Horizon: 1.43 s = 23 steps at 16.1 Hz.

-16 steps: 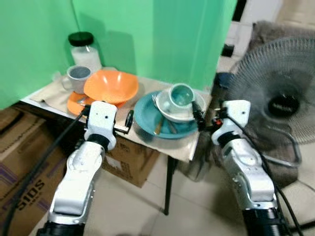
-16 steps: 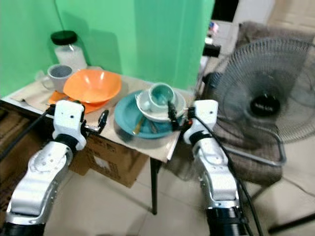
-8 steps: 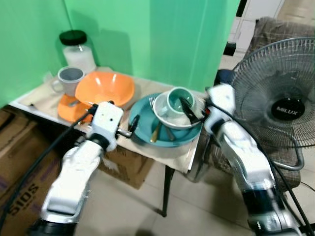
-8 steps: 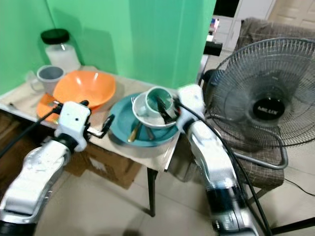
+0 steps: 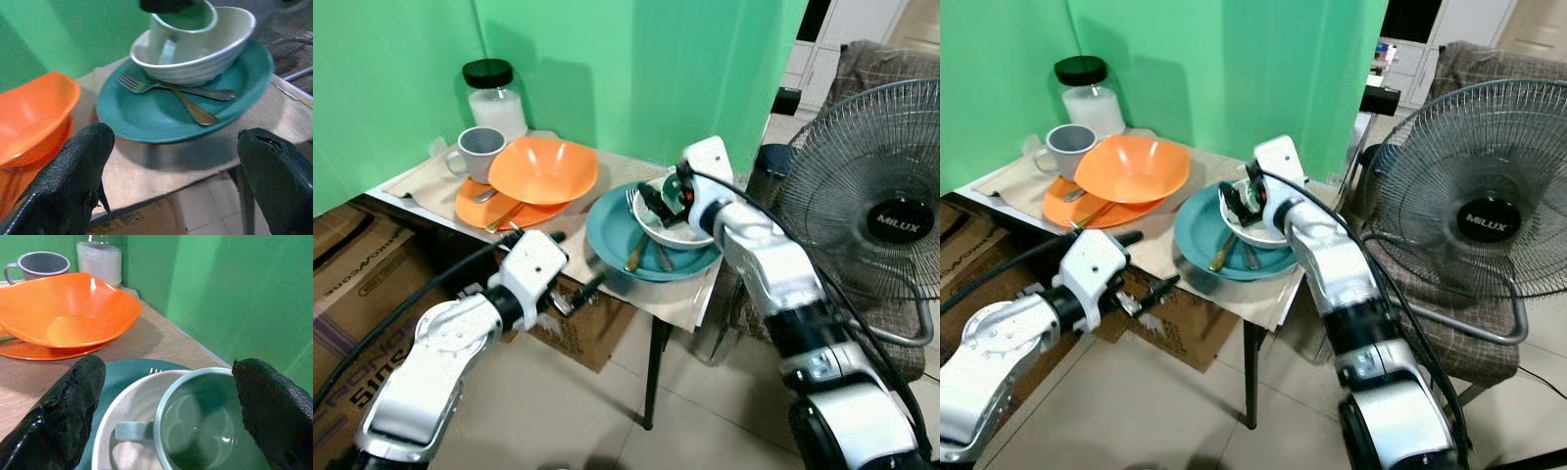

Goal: Setting the table

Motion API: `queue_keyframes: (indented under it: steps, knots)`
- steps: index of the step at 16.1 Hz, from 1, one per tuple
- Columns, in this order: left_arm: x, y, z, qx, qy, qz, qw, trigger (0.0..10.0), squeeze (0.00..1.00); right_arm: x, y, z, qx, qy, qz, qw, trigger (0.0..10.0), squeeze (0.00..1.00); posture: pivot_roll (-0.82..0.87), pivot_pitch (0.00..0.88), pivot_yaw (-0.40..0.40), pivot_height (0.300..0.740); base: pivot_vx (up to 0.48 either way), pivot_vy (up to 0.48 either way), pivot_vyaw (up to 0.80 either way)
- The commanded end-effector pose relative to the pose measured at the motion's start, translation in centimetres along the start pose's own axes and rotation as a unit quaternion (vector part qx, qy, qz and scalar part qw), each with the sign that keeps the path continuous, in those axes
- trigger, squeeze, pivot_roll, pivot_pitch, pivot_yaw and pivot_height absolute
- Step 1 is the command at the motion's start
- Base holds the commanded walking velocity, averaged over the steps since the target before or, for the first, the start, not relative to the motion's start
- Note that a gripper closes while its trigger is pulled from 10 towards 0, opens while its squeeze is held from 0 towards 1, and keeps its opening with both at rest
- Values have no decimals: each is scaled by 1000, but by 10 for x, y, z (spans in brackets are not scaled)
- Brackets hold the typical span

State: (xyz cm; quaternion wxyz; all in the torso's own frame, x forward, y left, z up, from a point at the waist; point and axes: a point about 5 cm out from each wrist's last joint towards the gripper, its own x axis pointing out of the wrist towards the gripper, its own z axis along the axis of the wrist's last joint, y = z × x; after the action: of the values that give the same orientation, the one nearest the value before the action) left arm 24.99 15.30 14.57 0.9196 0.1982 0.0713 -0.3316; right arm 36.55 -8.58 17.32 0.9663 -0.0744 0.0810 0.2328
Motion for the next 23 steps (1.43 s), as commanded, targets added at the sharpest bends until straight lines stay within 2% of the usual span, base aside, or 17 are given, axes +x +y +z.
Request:
queue_keyframes:
  steps: [1, 3, 5, 7, 10, 11, 13, 14, 15, 16, 17, 23]
  knots:
    - [-1, -2, 2, 9, -5, -8, 1000, 10000, 0, 2, -1, -2, -8, 13, -1, 1000, 10000, 0, 153, 0, -4, 740, 0, 0, 0]
    - [-2, -4, 1, 11, -1, -17, 1000, 10000, 0, 0, -5, 3, -86, -6, 24, 996, 10000, 0, 152, 0, -7, 740, 0, 0, 0]
    - [-3, -8, -1, 10, 2, -30, 1000, 10000, 0, -5, -14, 3, -124, 2, 49, 991, 10000, 0, 151, 0, -9, 740, 0, 0, 0]
    - [-2, -10, -1, 8, 1, -39, 999, 10000, 0, -11, -23, 3, -186, 15, 71, 980, 10000, 0, 143, 0, -6, 740, 0, 0, 0]
    - [1, -14, -2, 9, 1, -58, 998, 10000, 0, -9, -22, -1, -251, 33, 92, 963, 10000, 0, 140, 0, 0, 740, 0, 0, 0]
    - [1, -15, -1, 11, 1, -58, 998, 10000, 0, -7, -20, -3, -269, 44, 106, 956, 9255, 0, 143, 0, -4, 740, 0, 0, 0]
    - [1, -14, 0, 11, 0, -57, 998, 10000, 0, -6, -23, -2, -290, 56, 109, 949, 8667, 0, 147, 0, -7, 740, 0, 0, 0]
    - [0, -14, -1, 11, 1, -56, 998, 10000, 0, -4, -26, -2, -295, 67, 107, 947, 5647, 0, 147, 0, -9, 740, 0, 0, 0]
    - [-1, -14, -1, 11, 2, -55, 998, 10000, 0, -3, -29, -3, -299, 79, 104, 945, 4392, 0, 148, 0, -12, 740, 0, 0, 0]
    - [-1, -14, -1, 11, 1, -54, 998, 10000, 0, -2, -31, -5, -291, 89, 101, 947, 627, 0, 150, 0, -17, 740, 0, 0, 0]
    - [-1, -13, -1, 11, 1, -53, 999, 10000, 0, -2, -32, -5, -288, 94, 98, 948, 0, 0, 150, 0, -18, 740, 0, 0, 0]
    - [-1, -15, -1, 8, -1, -54, 999, 10000, 0, 0, -34, -13, -281, 139, 114, 943, 0, 0, 147, 0, -18, 740, 0, 0, 0]
